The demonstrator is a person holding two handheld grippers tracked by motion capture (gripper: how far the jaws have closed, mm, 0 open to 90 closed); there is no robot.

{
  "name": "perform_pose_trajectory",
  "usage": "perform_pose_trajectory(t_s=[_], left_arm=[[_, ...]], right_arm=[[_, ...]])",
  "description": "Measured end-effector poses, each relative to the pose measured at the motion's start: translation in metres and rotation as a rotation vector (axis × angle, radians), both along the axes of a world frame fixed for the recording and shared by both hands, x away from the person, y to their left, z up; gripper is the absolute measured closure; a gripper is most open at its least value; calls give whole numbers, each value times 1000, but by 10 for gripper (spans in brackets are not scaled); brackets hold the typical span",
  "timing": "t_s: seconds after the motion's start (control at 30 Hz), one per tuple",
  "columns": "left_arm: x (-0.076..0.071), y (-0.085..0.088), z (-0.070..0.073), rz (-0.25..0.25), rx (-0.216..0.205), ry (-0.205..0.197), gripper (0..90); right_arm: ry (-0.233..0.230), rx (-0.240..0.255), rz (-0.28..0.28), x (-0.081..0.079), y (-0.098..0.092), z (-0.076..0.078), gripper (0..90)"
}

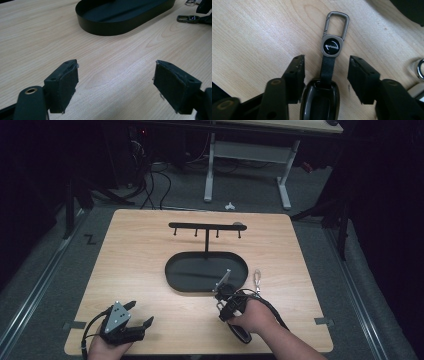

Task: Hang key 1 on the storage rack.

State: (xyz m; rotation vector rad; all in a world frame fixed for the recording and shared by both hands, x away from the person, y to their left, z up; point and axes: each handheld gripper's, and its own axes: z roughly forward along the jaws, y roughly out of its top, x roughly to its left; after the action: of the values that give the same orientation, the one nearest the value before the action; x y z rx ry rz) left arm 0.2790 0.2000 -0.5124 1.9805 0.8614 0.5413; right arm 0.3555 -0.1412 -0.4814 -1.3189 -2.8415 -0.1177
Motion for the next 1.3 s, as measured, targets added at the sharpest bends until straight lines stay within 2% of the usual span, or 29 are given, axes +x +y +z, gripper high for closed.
perform_pose_trajectory(t_s=[0.1, 0.17, 0.2, 0.33, 0.43, 0.53, 0.63, 0.67, 0.9, 1.0, 1.23, 1.3], left_arm=[[0, 0, 0, 0, 0, 0, 202], [0, 0, 0, -1, -1, 0, 202], [0, 0, 0, -2, 3, -3, 201], [0, 1, 0, -2, 0, -6, 200], [0, 1, 0, 1, -4, -6, 200], [-1, 1, 1, 5, -9, -23, 201], [-2, 1, 2, 4, -15, -31, 202], [-2, 1, 3, 4, -15, -35, 203], [-3, -1, 2, -7, -10, -33, 204], [-3, -2, 1, -9, -5, -34, 204], [-4, -4, 2, -16, -4, -37, 204], [-4, -4, 1, -16, -2, -36, 204]], right_arm=[[7, -8, -9, 0, 1, -1, 531], [11, -16, -19, 2, 0, -4, 587], [28, -26, -51, 3, 1, -4, 608], [45, -43, -63, 6, 0, -7, 656], [43, -52, -58, 6, 0, -7, 676], [20, -75, -41, 4, 1, -7, 743], [28, -75, -34, 3, 2, -7, 776], [23, -75, -5, 3, 2, -7, 797], [29, -68, 9, 3, 1, -7, 806], [34, -80, 17, 3, 2, -7, 806], [30, -73, 52, 3, 2, -7, 807], [27, -71, 29, 1, 2, -7, 808]])
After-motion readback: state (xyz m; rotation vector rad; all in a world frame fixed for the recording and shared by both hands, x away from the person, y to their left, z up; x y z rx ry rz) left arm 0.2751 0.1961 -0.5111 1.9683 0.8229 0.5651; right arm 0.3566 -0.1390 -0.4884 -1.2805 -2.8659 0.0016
